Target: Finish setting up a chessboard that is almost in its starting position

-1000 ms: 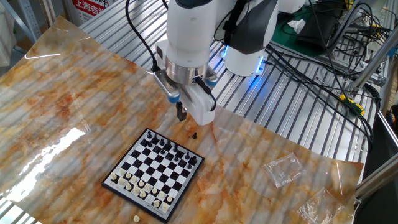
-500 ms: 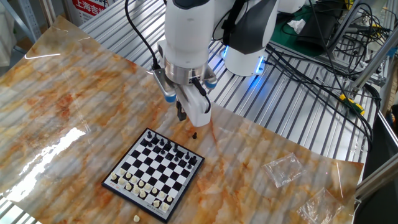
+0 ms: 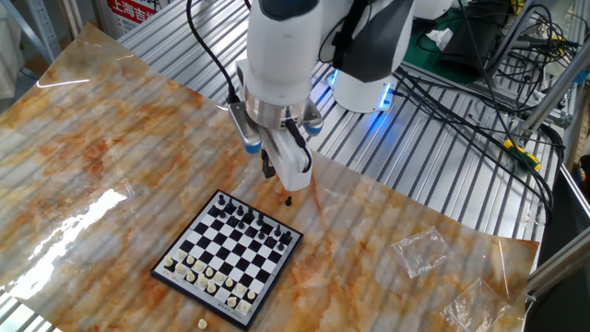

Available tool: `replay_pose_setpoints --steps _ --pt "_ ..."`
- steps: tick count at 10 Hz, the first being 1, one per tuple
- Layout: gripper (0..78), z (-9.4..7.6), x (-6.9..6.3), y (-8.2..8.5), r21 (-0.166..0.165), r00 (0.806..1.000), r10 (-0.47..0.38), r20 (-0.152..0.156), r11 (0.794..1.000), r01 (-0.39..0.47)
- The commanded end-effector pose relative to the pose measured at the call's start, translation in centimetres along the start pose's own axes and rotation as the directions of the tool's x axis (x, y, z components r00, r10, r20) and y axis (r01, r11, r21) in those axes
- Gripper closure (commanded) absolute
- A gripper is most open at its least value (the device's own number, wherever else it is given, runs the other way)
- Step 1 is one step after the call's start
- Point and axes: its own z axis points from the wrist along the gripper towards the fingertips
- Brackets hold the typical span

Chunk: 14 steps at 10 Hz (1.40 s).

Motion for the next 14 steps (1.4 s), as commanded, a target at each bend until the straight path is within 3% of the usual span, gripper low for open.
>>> replay_pose_setpoints --steps 1,3,6,10,14 --pt "77.6 -0.11 -0.07 0.02 -0.015 0.999 -0.035 -0.001 0.999 0.035" --pt "77.6 -0.11 -0.07 0.02 -0.048 0.999 -0.043 -0.033 0.998 0.042" --pt "77.6 -0.11 -0.07 0.02 -0.059 0.997 -0.052 -0.049 0.997 0.049" --pt "77.6 -0.11 -0.07 0.02 -0.126 0.996 -0.043 -0.080 0.992 0.032" --pt "77.6 0.29 0.82 0.29 -0.117 0.996 -0.037 -0.075 0.993 0.028"
